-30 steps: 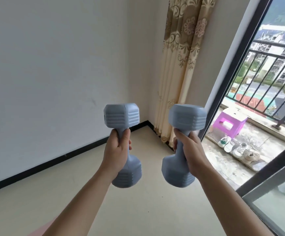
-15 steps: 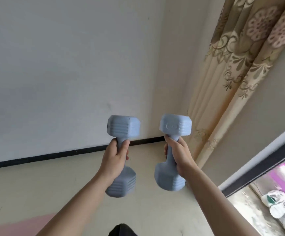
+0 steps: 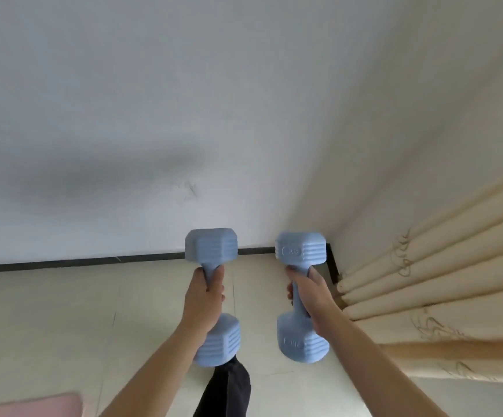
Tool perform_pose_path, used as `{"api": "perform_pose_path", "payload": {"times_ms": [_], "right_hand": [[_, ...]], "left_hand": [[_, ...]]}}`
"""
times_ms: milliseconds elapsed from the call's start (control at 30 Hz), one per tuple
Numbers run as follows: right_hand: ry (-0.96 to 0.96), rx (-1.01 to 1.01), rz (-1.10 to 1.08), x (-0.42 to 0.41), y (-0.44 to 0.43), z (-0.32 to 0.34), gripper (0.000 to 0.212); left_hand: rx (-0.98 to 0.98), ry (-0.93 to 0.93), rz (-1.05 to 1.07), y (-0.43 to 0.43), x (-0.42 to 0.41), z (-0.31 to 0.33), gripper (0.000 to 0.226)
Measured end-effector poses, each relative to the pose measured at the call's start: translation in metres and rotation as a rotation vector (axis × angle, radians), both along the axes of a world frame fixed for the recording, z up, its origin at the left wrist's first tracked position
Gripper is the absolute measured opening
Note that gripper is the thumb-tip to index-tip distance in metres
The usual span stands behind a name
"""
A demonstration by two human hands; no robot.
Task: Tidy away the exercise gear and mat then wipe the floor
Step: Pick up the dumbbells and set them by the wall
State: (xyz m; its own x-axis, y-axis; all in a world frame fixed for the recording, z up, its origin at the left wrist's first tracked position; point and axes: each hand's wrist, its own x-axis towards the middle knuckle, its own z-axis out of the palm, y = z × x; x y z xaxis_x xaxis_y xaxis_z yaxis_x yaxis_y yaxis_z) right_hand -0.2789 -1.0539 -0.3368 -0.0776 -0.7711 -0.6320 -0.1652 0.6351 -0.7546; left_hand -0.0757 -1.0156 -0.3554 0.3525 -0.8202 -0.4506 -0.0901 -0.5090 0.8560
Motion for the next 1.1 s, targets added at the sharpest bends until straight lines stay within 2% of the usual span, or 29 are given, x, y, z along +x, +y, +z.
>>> {"api": "perform_pose_path", "payload": {"times_ms": [167, 267, 433, 633, 767, 867, 1100], "right_hand": [[0.040, 0.151, 0.015, -0.002, -0.089, -0.083, 0.006], [0.060, 0.259, -0.010, -0.011, -0.130, -0.163, 0.009], [0.073, 0.415, -0.029, -0.028, -0.167, -0.343, 0.008], [0.105, 0.497, 0.028, -0.051, -0.180, -0.554, 0.005], [0.150, 0.524, 0.136, -0.073, -0.194, -0.652, 0.014], [0.188, 0.499, 0.188, -0.084, -0.214, -0.706, 0.014], [0.260, 0.379, 0.175, -0.090, -0.270, -0.788, 0.016]], "left_hand": [[0.201, 0.020, -0.013, -0.090, 0.000, -0.081, 0.035], [0.324, 0.030, -0.019, -0.129, -0.009, -0.160, 0.033], [0.492, 0.039, 0.002, -0.159, -0.032, -0.327, 0.026], [0.675, 0.031, 0.002, -0.169, -0.062, -0.534, 0.022], [0.706, 0.070, -0.031, -0.185, -0.080, -0.636, 0.004], [0.683, 0.096, -0.041, -0.210, -0.091, -0.690, 0.003], [0.542, 0.137, -0.020, -0.272, -0.116, -0.759, 0.008]]}}
